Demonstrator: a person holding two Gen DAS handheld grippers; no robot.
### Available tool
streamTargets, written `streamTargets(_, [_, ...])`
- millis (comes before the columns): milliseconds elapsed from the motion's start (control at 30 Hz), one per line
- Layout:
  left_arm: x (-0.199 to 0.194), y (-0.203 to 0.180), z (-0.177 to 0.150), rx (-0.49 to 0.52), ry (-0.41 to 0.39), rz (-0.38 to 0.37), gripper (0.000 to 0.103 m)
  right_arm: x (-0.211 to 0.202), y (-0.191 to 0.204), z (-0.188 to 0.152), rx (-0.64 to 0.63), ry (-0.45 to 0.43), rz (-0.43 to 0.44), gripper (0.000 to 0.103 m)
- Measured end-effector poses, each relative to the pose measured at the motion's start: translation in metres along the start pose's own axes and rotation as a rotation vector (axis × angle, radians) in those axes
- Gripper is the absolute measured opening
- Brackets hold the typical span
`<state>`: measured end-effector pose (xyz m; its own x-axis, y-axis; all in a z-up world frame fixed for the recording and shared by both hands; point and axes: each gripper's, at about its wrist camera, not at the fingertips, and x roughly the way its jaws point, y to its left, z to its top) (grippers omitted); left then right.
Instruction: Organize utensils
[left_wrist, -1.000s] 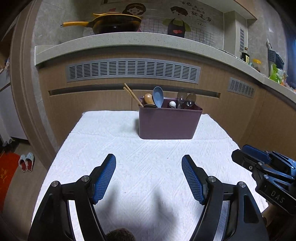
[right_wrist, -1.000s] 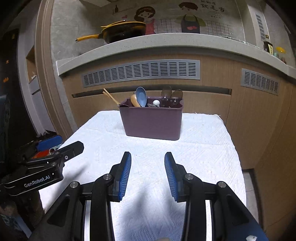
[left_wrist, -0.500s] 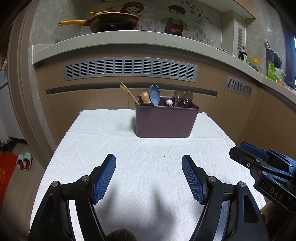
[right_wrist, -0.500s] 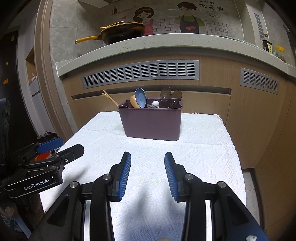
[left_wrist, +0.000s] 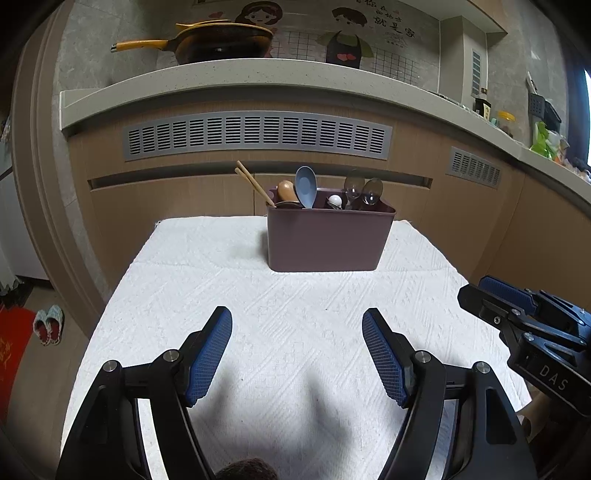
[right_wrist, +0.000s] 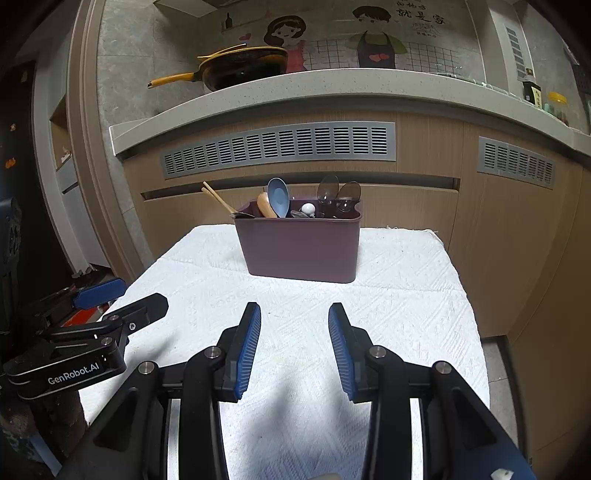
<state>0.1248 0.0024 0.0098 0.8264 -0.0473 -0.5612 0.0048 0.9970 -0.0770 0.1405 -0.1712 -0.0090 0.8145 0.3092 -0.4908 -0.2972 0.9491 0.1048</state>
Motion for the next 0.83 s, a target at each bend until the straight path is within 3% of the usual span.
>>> streamTargets(833, [0.0021, 0.0019, 0.0, 0.013, -0.002, 0.014, 0.07, -0.0026, -0.0033, 0.0025, -0.005, -0.013, -0.027, 0.038])
